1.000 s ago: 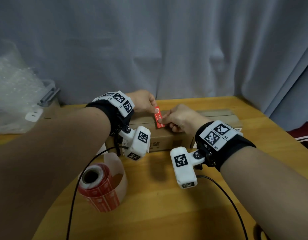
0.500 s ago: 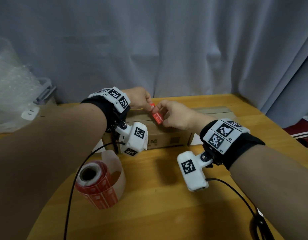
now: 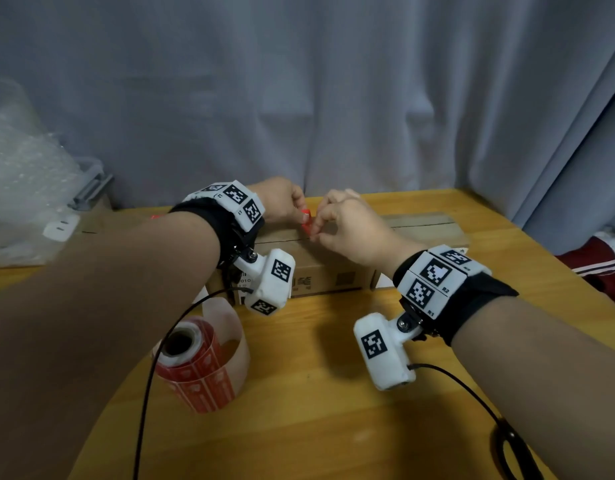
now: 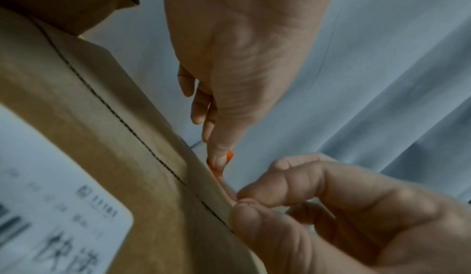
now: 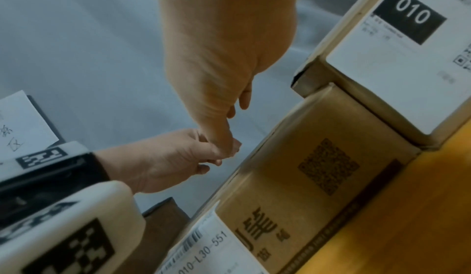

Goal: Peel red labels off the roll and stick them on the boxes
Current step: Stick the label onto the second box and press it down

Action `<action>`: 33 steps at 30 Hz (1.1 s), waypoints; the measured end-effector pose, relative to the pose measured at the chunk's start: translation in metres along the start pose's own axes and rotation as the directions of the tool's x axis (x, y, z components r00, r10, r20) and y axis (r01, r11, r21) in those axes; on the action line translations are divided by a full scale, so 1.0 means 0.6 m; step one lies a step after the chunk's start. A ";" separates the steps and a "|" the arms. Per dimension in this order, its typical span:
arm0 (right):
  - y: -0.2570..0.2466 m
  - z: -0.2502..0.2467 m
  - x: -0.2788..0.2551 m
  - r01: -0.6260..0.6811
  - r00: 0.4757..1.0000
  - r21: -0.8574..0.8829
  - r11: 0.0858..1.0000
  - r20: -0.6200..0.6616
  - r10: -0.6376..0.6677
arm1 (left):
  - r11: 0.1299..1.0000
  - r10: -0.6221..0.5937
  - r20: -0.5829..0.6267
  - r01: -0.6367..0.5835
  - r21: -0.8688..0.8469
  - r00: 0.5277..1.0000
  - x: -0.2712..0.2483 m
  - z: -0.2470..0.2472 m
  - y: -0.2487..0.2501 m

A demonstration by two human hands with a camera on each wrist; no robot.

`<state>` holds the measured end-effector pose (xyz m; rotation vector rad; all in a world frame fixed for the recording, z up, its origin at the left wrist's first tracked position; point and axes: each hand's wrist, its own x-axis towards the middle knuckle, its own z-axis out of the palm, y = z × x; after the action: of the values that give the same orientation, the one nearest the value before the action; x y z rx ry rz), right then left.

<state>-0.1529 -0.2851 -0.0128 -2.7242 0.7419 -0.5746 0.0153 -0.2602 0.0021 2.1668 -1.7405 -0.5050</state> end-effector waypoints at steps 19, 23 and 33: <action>0.005 0.030 -0.008 -0.068 0.994 0.138 0.988 0.096 0.055 | 0.982 -0.014 0.088 -0.002 0.188 0.996 0.005 0.008 0.011; 0.006 0.033 -0.009 -0.080 0.994 0.167 0.983 0.090 0.065 | 0.977 -0.026 0.092 0.006 0.211 0.995 0.005 0.009 0.013; 0.009 0.023 -0.027 -0.097 0.986 0.327 0.940 0.162 0.045 | 0.965 -0.098 0.039 0.085 0.249 0.994 0.001 0.012 0.003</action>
<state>-0.1622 -0.2789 -0.0318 -2.3856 0.6365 -0.4253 0.0103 -0.2613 -0.0037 2.4344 -1.8210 -0.3862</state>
